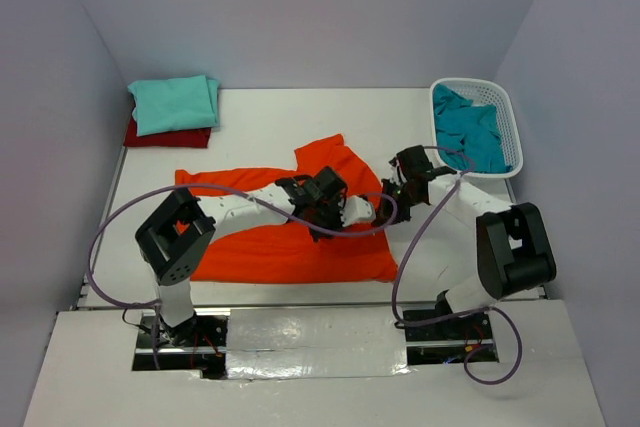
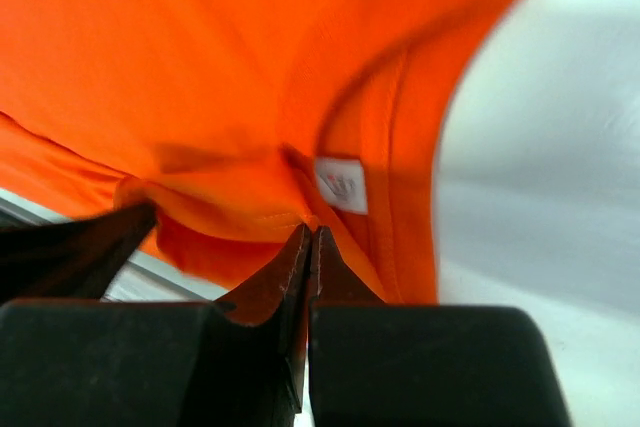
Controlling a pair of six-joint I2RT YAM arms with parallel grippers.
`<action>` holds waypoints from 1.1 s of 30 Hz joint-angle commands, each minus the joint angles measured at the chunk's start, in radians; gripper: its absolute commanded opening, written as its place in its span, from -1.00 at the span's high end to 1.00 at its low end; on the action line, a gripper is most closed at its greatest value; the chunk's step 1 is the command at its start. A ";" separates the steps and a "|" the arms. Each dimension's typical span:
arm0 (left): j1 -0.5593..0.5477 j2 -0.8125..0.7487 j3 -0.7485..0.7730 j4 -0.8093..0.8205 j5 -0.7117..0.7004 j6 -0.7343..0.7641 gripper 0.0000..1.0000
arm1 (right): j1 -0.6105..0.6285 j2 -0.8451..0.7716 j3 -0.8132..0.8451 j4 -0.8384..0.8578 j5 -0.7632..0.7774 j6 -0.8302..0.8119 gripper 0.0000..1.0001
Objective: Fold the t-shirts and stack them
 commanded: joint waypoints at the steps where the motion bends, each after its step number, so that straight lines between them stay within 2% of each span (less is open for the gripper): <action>1: 0.096 -0.053 -0.002 0.035 -0.040 -0.080 1.00 | -0.033 0.024 0.100 -0.026 0.011 0.010 1.00; 7: 0.176 0.000 0.002 0.018 0.012 -0.139 1.00 | -0.033 0.153 0.208 -0.086 -0.003 -0.020 0.96; 10: 0.192 0.020 0.008 0.024 -0.008 -0.151 1.00 | -0.035 0.189 0.248 -0.095 0.007 -0.020 0.86; 11: 0.202 0.025 0.013 0.023 -0.005 -0.154 1.00 | -0.033 0.204 0.261 -0.098 0.008 -0.020 0.61; 13: 0.203 0.040 0.030 0.006 -0.017 -0.159 0.95 | -0.035 0.215 0.296 -0.105 0.004 -0.016 0.39; 14: 0.205 0.046 0.036 -0.005 -0.020 -0.159 0.80 | -0.035 0.218 0.307 -0.106 0.010 -0.013 0.17; 16: 0.208 0.062 0.045 -0.019 -0.060 -0.181 0.65 | -0.038 0.198 0.339 -0.112 0.040 0.000 -0.01; 21: 0.248 0.077 0.056 -0.028 -0.169 -0.266 0.63 | -0.047 0.092 0.364 -0.123 0.122 0.027 -0.02; 24: 0.280 0.063 0.051 -0.035 -0.131 -0.278 0.53 | -0.049 -0.013 0.272 -0.144 0.129 0.035 -0.01; 27: 0.280 0.046 0.041 -0.035 -0.054 -0.275 0.19 | -0.050 -0.155 0.104 -0.144 0.142 0.058 -0.07; 28: 0.280 0.043 0.042 -0.032 -0.034 -0.275 -0.07 | -0.049 -0.220 0.063 -0.160 0.146 0.063 -0.21; 29: 0.280 0.036 0.047 -0.035 -0.005 -0.274 -0.15 | -0.047 -0.253 0.028 -0.170 0.152 0.069 -0.24; 33: 0.310 -0.023 0.145 -0.100 -0.025 -0.237 -0.23 | -0.047 -0.400 -0.156 -0.238 0.162 0.147 -0.35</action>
